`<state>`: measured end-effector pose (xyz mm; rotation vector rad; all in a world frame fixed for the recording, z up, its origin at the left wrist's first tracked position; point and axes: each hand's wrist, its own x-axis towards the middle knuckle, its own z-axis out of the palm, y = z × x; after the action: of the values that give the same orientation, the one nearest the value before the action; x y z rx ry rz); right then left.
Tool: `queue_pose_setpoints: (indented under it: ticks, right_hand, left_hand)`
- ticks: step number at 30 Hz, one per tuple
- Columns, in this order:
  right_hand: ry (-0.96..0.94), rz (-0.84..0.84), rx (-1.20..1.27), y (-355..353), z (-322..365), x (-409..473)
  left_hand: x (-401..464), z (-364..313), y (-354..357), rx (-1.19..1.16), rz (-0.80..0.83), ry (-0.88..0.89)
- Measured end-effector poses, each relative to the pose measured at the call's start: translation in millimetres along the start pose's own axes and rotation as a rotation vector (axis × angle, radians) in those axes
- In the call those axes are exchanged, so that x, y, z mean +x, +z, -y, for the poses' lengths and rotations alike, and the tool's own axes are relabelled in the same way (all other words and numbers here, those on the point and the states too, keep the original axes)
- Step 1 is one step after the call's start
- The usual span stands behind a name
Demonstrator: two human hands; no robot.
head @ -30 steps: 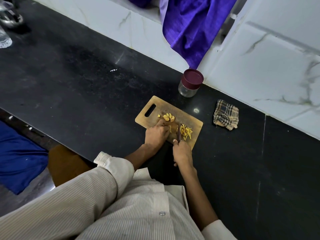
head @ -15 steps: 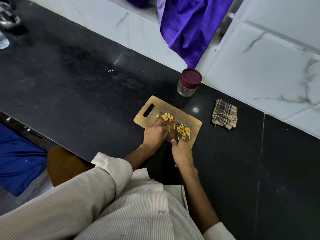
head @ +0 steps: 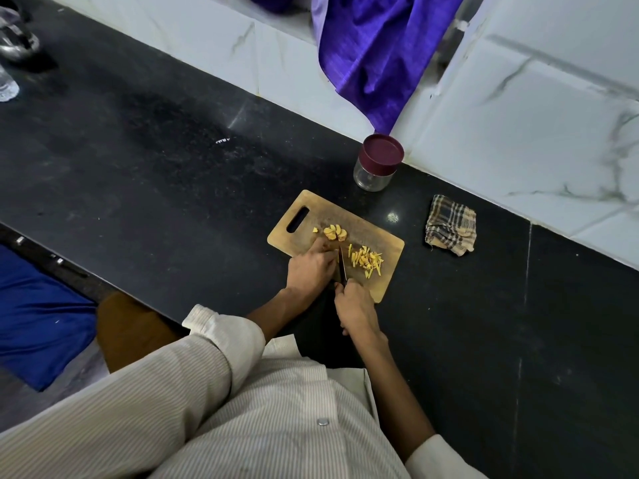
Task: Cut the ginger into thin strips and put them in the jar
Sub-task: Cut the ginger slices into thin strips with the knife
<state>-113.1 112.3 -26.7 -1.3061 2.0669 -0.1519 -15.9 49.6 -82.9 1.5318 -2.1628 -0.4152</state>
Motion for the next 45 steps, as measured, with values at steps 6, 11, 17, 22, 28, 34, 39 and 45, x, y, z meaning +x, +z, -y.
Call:
queue_pose_setpoints:
  ticks: [6,11,17,22,28,34,39,45]
  right_hand:
    - [-0.023,-0.019,-0.065,5,3,-1]
    - [0.009,-0.025,-0.059,6,5,-1]
    - [0.095,0.04,0.006,6,10,6]
    - [0.167,0.141,-0.011,-2,10,10]
    - [0.126,0.082,-0.096,9,-1,-10]
    - [0.111,-0.008,-0.029,9,7,1]
    - [0.099,-0.049,0.077,13,6,0]
    - [0.145,-0.05,0.153,4,-2,1]
  left_hand:
    - [0,-1,1,-0.009,-0.026,-0.018]
    - [-1,-1,0,-0.021,-0.037,-0.003]
    - [0,1,4,0.006,-0.023,-0.026]
    - [0,-2,5,0.048,-0.011,-0.046]
    - [-1,-3,1,0.021,-0.009,-0.051]
    - [-2,-5,2,0.008,0.007,-0.055]
    - [-1,-5,0,0.025,0.014,-0.081]
    - [-2,-4,1,0.01,0.004,-0.066]
